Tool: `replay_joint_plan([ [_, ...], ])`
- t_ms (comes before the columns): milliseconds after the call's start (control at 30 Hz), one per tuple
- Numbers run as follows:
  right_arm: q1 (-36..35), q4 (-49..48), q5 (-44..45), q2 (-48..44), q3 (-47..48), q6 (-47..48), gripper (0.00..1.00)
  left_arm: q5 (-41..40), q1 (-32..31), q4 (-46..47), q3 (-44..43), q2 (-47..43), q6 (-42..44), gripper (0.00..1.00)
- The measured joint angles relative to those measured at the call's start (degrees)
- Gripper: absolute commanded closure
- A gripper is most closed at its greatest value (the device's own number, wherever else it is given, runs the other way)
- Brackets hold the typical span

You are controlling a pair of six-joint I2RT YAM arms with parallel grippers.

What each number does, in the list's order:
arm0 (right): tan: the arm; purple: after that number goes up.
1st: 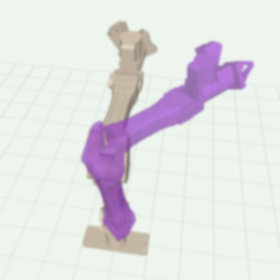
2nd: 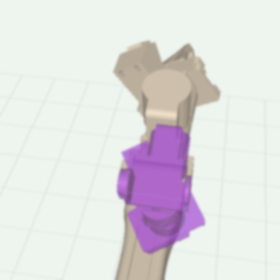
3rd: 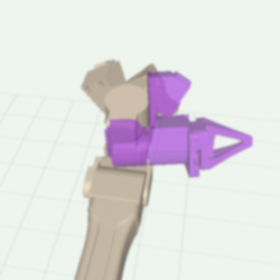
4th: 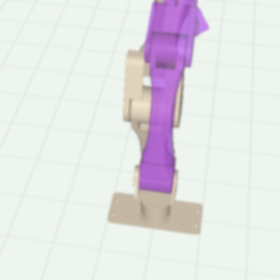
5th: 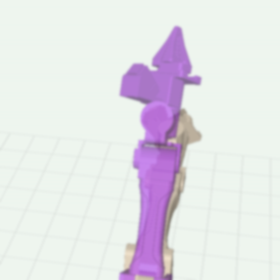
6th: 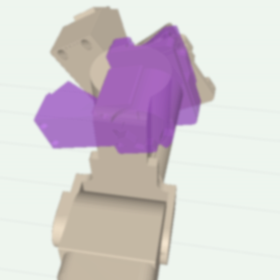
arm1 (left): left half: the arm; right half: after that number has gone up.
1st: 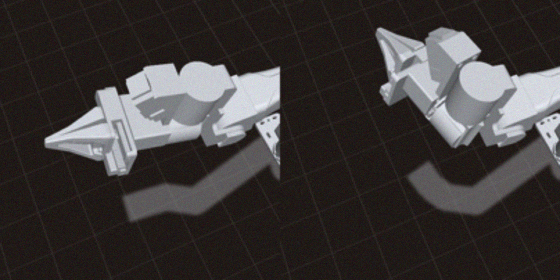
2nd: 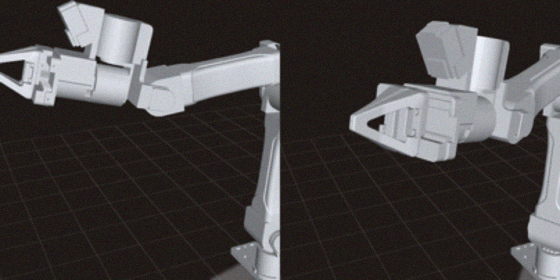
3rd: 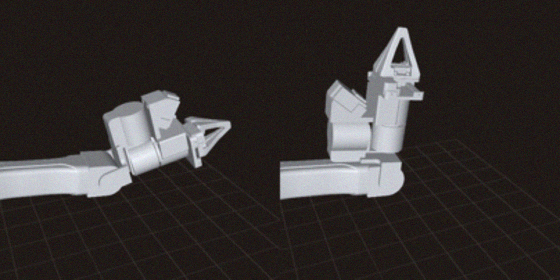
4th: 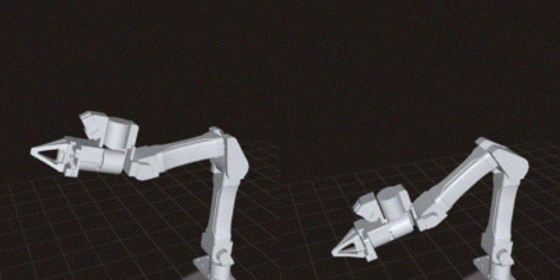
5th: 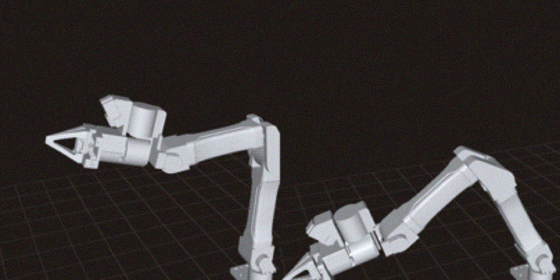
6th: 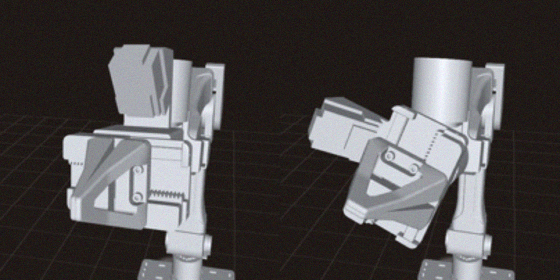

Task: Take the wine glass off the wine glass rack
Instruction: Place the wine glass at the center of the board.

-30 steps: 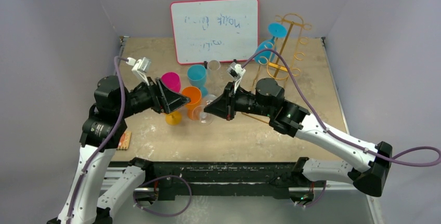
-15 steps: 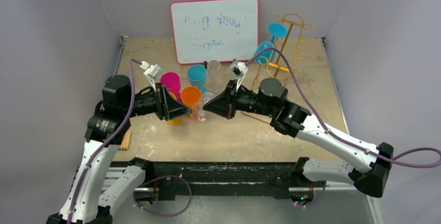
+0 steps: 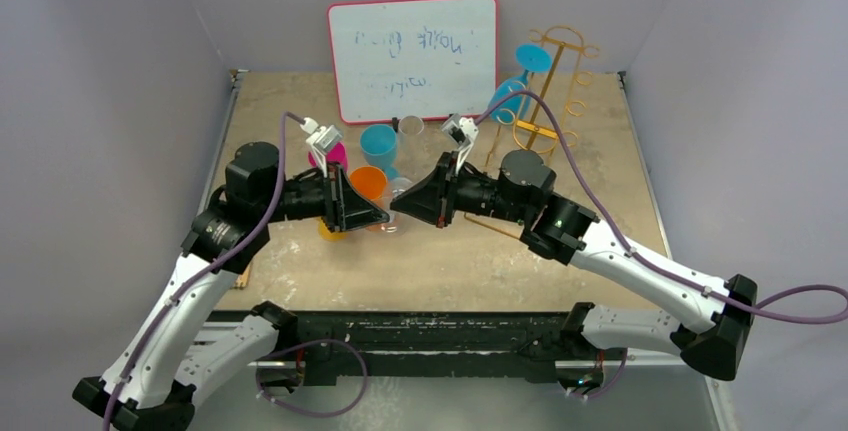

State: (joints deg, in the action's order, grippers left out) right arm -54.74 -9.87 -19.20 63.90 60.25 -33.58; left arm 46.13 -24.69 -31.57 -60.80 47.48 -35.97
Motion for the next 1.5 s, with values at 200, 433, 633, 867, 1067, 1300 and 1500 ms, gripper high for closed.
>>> replay_joint_plan([
  [200,0.3,-0.4,0.0,-0.3,-0.5,0.0,0.89,-3.1,-2.6,1.6,0.9,-0.6,-0.9,1.00],
  [433,0.2,1.2,-1.3,-3.1,-0.8,1.2,0.37,-2.6,-3.2,6.0,0.9,0.4,-3.0,1.00],
  [633,0.0,3.4,0.3,-12.2,-4.0,0.5,0.43,-1.8,-3.2,11.8,0.9,0.9,-5.0,1.00],
  [867,0.0,1.4,0.2,-12.0,-6.3,-3.0,0.57,-1.0,-3.5,15.0,0.9,1.3,-5.5,1.00],
  [1067,-0.1,-6.4,-0.4,-4.3,-8.9,-8.2,0.79,-1.5,-4.0,15.7,1.6,2.2,-5.2,1.00],
  [1300,-0.3,-12.8,2.0,-4.7,-11.5,-12.6,0.88,-1.8,-4.0,15.6,2.2,1.9,-5.4,1.00],
  [1500,-0.4,-14.8,3.6,-5.6,-13.4,-14.5,1.00,-2.5,-4.3,15.5,2.2,1.5,-4.9,1.00],
])
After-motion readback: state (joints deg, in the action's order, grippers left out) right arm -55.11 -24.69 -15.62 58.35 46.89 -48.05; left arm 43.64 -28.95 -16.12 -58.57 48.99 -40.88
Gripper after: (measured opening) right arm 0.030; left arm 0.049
